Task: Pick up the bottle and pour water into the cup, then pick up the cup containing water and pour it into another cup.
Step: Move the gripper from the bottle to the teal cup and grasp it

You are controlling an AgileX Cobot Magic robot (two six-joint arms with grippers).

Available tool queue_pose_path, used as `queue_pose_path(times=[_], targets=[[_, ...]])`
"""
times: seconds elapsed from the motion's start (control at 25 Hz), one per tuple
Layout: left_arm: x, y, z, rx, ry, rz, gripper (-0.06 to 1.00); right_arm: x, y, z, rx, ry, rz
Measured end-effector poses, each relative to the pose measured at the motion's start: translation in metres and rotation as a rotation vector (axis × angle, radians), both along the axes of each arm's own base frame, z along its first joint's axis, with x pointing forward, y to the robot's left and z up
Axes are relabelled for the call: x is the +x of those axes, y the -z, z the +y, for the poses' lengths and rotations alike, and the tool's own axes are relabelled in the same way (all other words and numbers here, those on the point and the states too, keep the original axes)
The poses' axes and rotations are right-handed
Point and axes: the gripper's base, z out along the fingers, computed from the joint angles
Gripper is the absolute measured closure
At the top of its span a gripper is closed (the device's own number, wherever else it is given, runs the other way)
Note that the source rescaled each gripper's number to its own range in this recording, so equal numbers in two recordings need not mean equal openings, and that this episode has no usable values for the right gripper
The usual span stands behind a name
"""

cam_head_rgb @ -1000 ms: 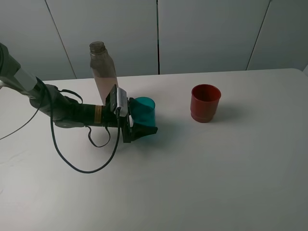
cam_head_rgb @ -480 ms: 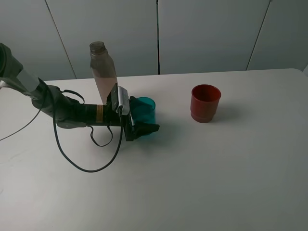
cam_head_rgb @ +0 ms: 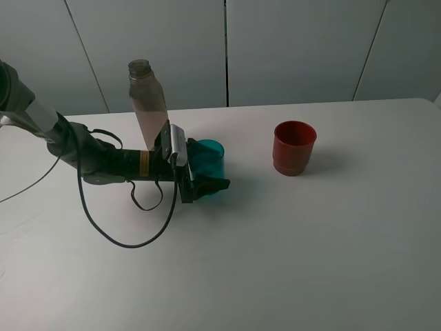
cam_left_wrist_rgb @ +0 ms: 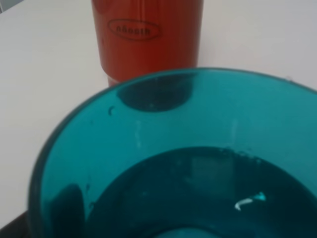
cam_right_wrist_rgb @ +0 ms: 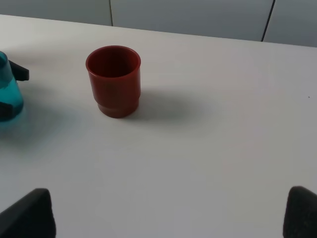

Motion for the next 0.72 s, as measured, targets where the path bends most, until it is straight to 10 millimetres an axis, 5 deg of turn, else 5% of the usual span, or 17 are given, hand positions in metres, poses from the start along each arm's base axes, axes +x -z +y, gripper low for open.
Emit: queue_pose_path(times=[0.08,0.2,0.72], targets=[[-0.0002,-0.0003,-0.0017,-0.002,-0.002,-0.008,0.1,0.0,0.0,0.0,0.0,0.0,0.0],[-0.0007,-0.0005,-0.0029,-0.001,0.005,-0.028,0.92,0.0,0.0,0.0,0.0,0.0,0.0],[-0.0008,-0.0012,-0.0036,-0.004,0.009,-0.047,0.89,0.0,0.0,0.0,0.0,0.0,0.0]])
